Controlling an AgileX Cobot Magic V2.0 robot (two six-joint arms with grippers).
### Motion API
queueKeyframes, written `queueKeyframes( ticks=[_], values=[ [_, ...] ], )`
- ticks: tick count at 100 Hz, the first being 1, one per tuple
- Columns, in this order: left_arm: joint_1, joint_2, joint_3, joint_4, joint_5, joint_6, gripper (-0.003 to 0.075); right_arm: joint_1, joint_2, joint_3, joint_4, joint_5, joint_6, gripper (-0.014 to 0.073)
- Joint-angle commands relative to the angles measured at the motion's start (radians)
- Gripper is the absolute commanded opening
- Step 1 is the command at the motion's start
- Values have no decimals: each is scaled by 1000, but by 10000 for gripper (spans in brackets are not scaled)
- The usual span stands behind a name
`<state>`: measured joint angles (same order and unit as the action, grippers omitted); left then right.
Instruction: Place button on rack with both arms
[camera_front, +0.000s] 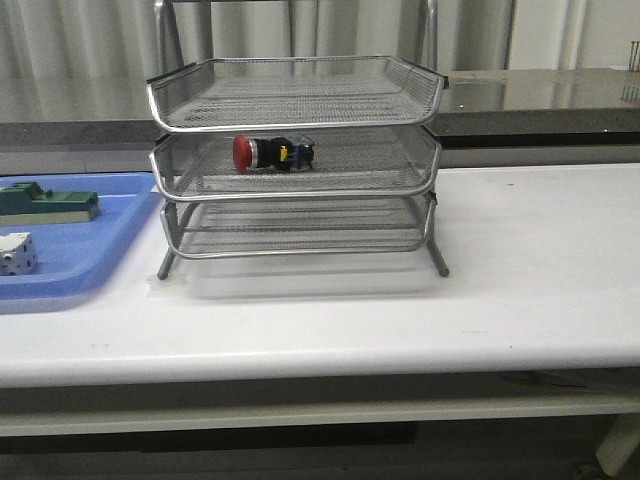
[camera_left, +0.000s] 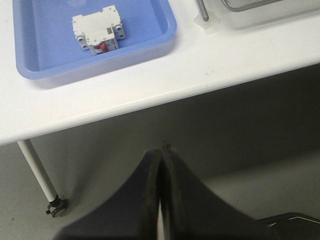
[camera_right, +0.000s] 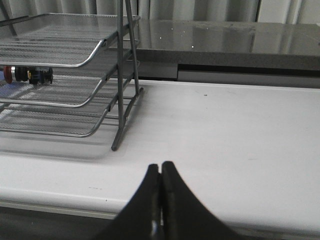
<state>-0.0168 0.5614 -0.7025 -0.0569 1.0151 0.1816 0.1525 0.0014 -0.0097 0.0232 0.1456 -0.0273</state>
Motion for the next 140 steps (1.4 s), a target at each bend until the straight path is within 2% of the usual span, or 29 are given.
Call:
queueKeyframes(
  ticks=[1, 39, 140],
  values=[
    [1, 3, -26, -11, -56, -11, -21, -7, -34, -4, -5, -89, 2, -61],
    [1, 3, -26, -11, -56, -11, -21, -83, -32, 19, -4, -81, 2, -61],
    [1, 3, -26, -11, -56, -11, -21, -83, -32, 19, -5, -81, 2, -61]
  ],
)
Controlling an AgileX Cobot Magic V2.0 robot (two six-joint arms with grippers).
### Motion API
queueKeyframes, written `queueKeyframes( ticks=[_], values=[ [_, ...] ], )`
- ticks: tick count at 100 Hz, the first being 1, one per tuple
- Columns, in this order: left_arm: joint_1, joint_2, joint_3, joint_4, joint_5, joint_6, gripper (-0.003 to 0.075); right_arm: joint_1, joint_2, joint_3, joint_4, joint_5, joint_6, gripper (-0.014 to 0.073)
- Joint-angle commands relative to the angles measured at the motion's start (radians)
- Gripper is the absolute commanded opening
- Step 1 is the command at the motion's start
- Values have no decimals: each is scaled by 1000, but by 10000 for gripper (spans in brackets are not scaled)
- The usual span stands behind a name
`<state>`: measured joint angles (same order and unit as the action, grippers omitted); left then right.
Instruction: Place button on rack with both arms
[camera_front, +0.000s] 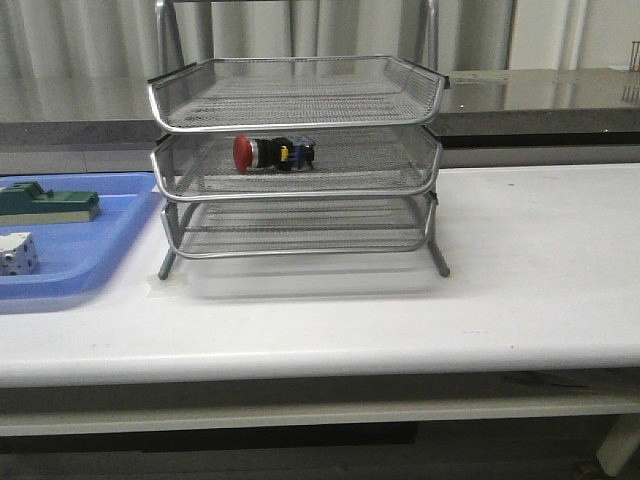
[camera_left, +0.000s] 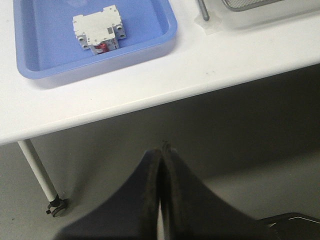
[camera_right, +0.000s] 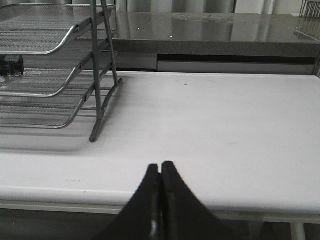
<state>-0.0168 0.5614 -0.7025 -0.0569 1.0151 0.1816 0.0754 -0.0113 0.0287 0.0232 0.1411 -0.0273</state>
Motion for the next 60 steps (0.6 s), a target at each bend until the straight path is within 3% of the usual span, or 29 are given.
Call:
queueKeyframes(
  ticks=[1, 60],
  values=[
    [1, 3, -26, -11, -56, -11, -21, -6, -19, -19, -5, -76, 2, -61],
    [1, 3, -26, -11, -89, -11, -21, -6, -19, -19, -5, -76, 2, -61]
  ],
)
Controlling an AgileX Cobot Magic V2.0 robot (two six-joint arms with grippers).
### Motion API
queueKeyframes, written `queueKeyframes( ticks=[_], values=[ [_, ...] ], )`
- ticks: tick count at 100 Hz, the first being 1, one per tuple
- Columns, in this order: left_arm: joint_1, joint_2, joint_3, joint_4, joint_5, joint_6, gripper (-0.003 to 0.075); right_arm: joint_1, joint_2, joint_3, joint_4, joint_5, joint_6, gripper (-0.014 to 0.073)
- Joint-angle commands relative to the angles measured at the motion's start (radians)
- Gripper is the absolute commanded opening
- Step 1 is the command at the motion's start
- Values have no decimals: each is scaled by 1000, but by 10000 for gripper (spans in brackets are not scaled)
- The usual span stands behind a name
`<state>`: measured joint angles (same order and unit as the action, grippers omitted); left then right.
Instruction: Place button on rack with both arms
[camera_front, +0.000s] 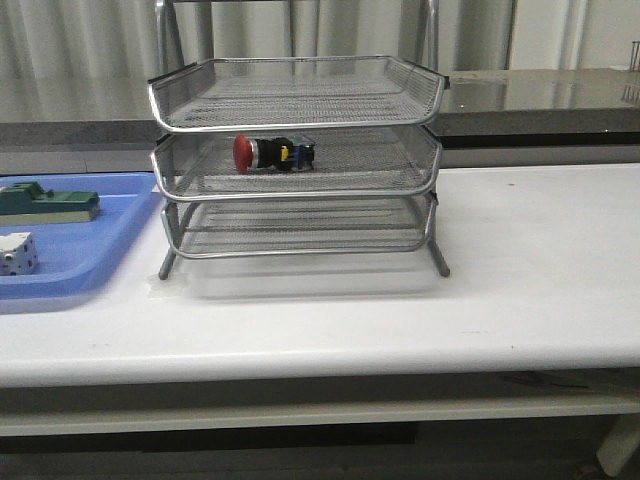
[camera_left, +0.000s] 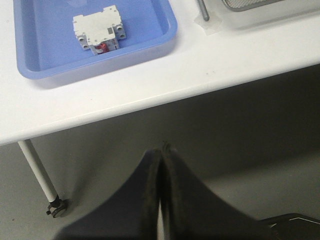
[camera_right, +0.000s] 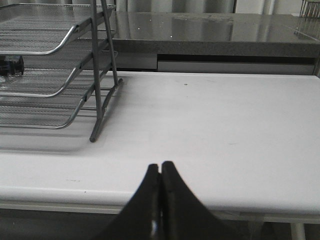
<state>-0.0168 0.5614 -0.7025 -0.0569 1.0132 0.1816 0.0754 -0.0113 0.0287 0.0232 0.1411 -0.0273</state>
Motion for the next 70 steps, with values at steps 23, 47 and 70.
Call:
queueKeyframes(
  ticks=[23, 47, 70],
  values=[
    [1, -46, 78, -11, -416, -11, -21, -6, -19, -19, -5, -76, 2, -61],
    [0, -176, 317, -10, -744, -11, -21, -6, -19, -19, -5, -76, 2, -61],
    [-5, -353, 544, 23, -923, -63, -21, -6, -19, -19, -5, -76, 2, -61]
  ],
)
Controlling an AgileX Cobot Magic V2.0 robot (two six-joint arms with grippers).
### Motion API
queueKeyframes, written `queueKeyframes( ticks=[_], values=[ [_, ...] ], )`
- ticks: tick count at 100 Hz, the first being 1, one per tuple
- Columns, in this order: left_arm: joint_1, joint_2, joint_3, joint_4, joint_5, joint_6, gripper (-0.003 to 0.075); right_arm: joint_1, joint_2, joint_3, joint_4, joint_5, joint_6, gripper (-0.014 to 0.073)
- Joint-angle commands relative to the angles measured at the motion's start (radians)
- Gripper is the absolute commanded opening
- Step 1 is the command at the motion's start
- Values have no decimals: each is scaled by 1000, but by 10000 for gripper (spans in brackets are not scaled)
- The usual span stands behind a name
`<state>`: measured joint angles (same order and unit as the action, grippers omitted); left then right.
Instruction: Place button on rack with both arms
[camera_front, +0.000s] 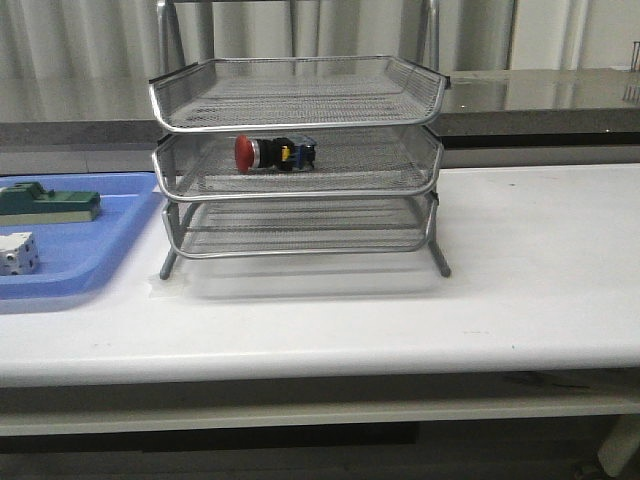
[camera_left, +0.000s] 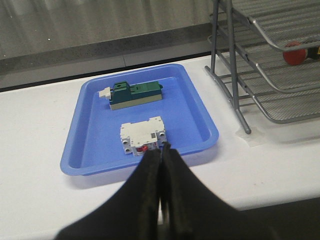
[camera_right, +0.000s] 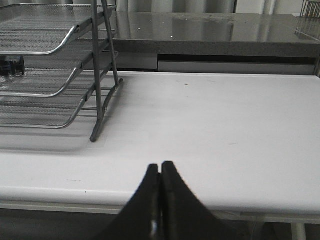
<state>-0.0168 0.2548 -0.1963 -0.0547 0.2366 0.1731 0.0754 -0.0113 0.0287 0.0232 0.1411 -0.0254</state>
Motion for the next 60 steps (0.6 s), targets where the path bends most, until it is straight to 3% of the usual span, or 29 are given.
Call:
queueKeyframes(
  ticks=[1, 10, 60],
  values=[
    [-5, -51, 44, 31, -150, -62, -21, -6, -19, -19, -5, -76, 0, -61],
    [-5, -114, 112, 73, -192, -136, -21, -6, -19, -19, -5, -76, 0, -61],
    [-5, -291, 249, 85, -277, -150, -21, -6, -19, -19, -5, -76, 0, -61]
  ],
)
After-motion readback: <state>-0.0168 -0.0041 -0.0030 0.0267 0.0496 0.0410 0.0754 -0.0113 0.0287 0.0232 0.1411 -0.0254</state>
